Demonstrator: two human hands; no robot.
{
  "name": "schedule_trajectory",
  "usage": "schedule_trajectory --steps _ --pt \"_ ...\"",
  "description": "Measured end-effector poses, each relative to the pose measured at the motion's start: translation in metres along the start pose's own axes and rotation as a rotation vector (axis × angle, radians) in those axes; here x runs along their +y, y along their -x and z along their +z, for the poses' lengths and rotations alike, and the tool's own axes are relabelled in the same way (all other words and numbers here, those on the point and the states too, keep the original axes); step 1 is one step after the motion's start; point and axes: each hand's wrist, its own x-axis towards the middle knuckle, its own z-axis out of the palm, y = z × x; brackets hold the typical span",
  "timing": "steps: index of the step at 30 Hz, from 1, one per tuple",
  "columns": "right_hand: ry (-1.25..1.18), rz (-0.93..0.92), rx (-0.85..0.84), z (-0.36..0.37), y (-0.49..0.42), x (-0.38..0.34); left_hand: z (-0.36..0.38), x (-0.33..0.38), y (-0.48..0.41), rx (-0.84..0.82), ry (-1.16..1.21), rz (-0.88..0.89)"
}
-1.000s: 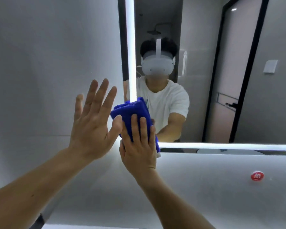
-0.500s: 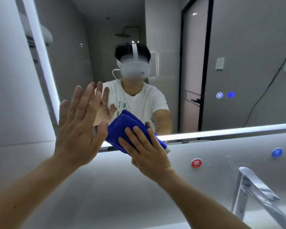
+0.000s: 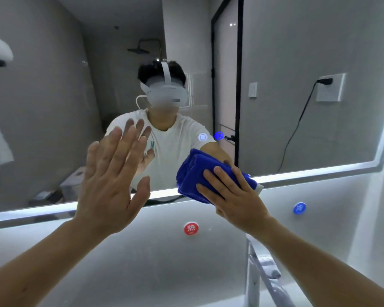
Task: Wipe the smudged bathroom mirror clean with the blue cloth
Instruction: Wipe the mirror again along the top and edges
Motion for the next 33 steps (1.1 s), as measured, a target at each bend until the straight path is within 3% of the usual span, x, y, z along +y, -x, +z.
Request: schedule_trajectory --steps 16,33 --pt "0.085 0.097 -0.05 0.018 0.153 0.173 0.094 0.176 -0.071 0.119 -0.026 0.4" --pt "-0.031 0.525 -0.124 0.024 0.238 0.244 0.166 0.304 -0.143 0.077 0.091 0.565"
